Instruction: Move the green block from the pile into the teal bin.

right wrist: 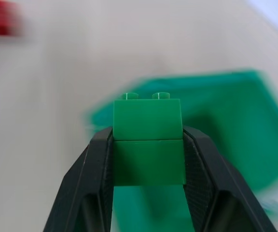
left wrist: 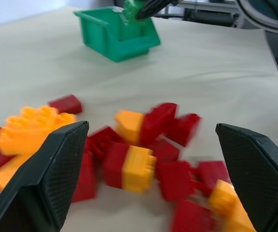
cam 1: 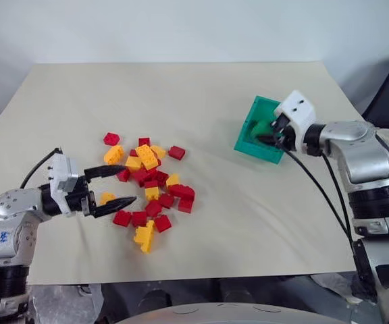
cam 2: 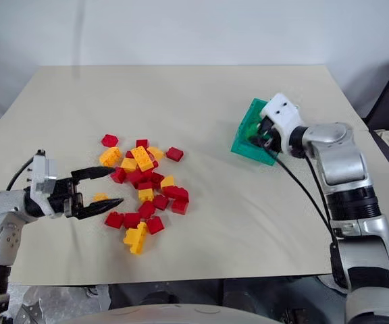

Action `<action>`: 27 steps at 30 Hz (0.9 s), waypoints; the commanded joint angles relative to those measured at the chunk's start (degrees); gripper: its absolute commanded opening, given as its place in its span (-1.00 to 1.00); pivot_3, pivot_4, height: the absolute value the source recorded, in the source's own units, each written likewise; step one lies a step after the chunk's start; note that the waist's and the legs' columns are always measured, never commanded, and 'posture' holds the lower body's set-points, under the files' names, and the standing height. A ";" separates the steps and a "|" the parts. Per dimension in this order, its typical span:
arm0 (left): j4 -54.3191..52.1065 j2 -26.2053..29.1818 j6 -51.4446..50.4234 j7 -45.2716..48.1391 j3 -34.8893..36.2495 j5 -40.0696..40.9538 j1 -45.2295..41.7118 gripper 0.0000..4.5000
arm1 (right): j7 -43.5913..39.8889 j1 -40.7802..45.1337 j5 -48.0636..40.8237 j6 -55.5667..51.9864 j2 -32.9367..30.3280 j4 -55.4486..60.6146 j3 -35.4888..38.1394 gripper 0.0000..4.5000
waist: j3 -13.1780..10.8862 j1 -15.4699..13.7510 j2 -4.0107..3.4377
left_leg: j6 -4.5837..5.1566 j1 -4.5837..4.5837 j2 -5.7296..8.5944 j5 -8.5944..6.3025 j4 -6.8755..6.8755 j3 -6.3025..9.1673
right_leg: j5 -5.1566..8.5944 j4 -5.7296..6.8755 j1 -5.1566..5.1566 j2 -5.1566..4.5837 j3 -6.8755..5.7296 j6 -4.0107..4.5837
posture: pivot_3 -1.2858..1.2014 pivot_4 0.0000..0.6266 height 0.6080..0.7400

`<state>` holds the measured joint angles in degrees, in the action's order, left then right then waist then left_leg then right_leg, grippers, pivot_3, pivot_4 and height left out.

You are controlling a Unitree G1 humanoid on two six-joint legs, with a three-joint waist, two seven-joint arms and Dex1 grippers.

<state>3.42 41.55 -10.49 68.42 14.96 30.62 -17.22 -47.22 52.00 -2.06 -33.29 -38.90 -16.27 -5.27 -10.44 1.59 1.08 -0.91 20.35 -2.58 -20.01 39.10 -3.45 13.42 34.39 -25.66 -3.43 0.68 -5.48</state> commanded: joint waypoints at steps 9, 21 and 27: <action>10.93 -5.34 5.16 -5.40 -6.70 -7.58 -14.59 1.00 | 6.95 12.21 6.39 16.79 4.91 -25.44 -1.69 -0.02 | -0.02 0.53 -0.04 | 0.00 0.06 -0.04 0.00 -0.03 -0.09 | -0.02 -0.10 -0.05 0.05 0.06 -0.04 | 0.03 -0.52 1.00; 8.27 -3.88 -0.21 -5.05 -2.58 -2.62 -11.93 1.00 | 0.18 6.07 2.21 17.70 2.49 -13.75 2.10 1.00 | -0.03 0.39 -0.05 | -0.37 0.87 -0.04 0.21 0.09 -0.14 | -0.05 0.10 -0.91 0.03 0.13 -0.09 | 0.03 -0.52 1.00; 0.28 0.32 -8.56 -6.18 2.45 1.86 -3.41 1.00 | -9.06 -4.43 -6.63 13.86 -0.36 3.18 5.15 1.00 | -0.03 0.08 -0.05 | -0.37 0.87 -0.05 0.21 0.08 -0.16 | -0.05 0.14 -0.94 0.01 0.14 -0.09 | 0.03 -0.52 1.00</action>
<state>7.16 40.50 -16.85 62.91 14.76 29.98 -21.81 -52.83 48.48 -4.63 -18.73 -37.75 -19.53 -2.53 -10.46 1.68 1.04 -1.17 21.22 -2.65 -19.86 39.18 -3.59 13.37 34.51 -26.59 -3.40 0.81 -5.57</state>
